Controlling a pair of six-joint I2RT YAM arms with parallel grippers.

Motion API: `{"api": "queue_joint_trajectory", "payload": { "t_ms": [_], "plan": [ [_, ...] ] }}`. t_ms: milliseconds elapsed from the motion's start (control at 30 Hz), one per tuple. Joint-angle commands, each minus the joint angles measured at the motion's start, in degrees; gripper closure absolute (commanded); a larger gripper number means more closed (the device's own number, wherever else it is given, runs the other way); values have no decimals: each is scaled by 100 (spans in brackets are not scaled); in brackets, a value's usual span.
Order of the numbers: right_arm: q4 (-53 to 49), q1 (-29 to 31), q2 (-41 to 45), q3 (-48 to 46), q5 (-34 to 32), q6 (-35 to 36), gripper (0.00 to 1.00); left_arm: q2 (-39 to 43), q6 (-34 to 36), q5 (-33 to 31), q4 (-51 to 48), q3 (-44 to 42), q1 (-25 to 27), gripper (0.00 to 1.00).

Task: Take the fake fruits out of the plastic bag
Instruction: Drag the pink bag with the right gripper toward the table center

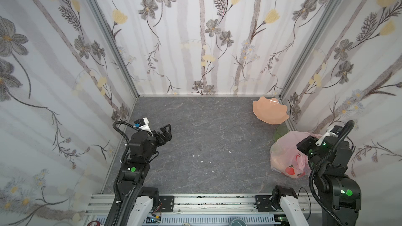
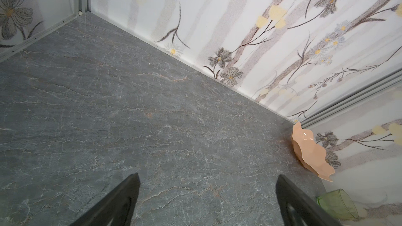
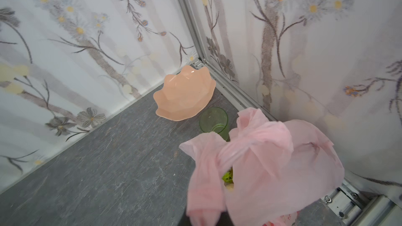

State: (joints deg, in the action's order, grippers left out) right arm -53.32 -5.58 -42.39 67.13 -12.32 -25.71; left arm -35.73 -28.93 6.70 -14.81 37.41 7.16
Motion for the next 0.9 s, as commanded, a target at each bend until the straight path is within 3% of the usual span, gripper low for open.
{"api": "queue_joint_trajectory", "payload": {
  "t_ms": [0,267,533,867],
  "plan": [
    [-20,363,-119,220,414,-204,100,4,-48,-106,66,-1,-21,0],
    [226,1748,-508,471,86,-718,100,-40,-104,-137,66,-25,-66,0],
    [792,4600,-2070,1432,-1607,-1207,100,-14,-119,-179,66,-64,-109,0],
    [1364,5762,-4414,3320,-1783,-544,100,70,-102,-238,57,-80,-170,0]
  ]
}}
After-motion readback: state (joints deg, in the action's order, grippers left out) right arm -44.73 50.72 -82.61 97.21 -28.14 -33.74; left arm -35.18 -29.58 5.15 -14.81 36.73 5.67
